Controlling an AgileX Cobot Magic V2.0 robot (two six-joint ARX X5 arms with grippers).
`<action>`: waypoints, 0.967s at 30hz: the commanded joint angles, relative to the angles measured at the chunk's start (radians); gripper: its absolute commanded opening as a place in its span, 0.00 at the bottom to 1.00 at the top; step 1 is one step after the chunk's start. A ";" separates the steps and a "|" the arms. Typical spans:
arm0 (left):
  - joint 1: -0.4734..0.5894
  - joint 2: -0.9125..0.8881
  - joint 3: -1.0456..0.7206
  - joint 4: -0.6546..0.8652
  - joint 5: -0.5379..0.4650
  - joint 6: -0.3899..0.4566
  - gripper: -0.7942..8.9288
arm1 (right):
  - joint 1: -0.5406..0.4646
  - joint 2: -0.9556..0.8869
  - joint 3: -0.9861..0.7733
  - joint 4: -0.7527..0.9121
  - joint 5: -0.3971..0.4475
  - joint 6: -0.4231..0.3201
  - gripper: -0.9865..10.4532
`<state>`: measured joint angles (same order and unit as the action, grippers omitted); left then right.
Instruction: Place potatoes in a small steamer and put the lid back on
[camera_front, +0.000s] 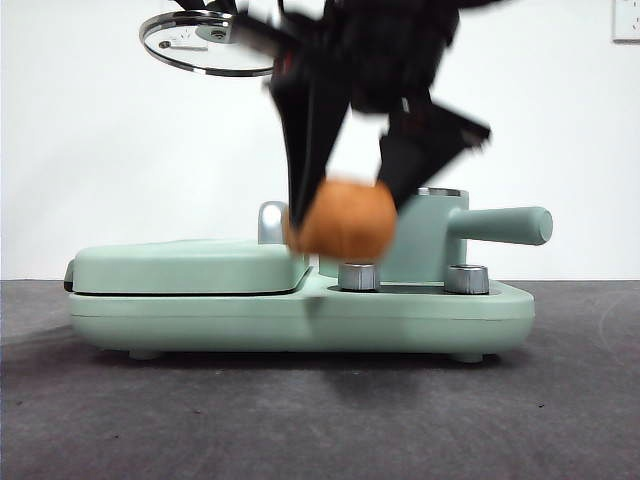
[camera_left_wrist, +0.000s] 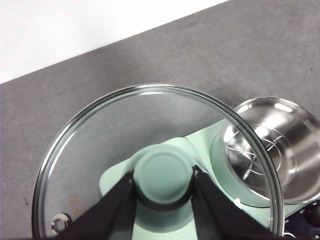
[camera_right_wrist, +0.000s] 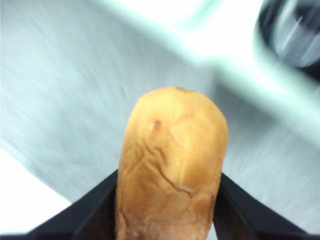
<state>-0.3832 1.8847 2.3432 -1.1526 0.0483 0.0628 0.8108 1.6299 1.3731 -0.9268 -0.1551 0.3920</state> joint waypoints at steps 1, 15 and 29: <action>0.006 -0.001 0.038 0.022 0.000 0.012 0.09 | -0.053 0.016 0.106 0.002 0.023 -0.116 0.23; 0.023 -0.001 0.038 0.023 0.000 0.011 0.09 | -0.368 0.269 0.654 -0.176 -0.051 -0.248 0.23; 0.022 0.000 0.011 0.023 0.000 0.011 0.09 | -0.395 0.554 0.825 -0.267 -0.057 -0.274 0.23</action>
<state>-0.3557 1.8847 2.3302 -1.1530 0.0483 0.0635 0.4110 2.1643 2.1666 -1.1954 -0.2092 0.1299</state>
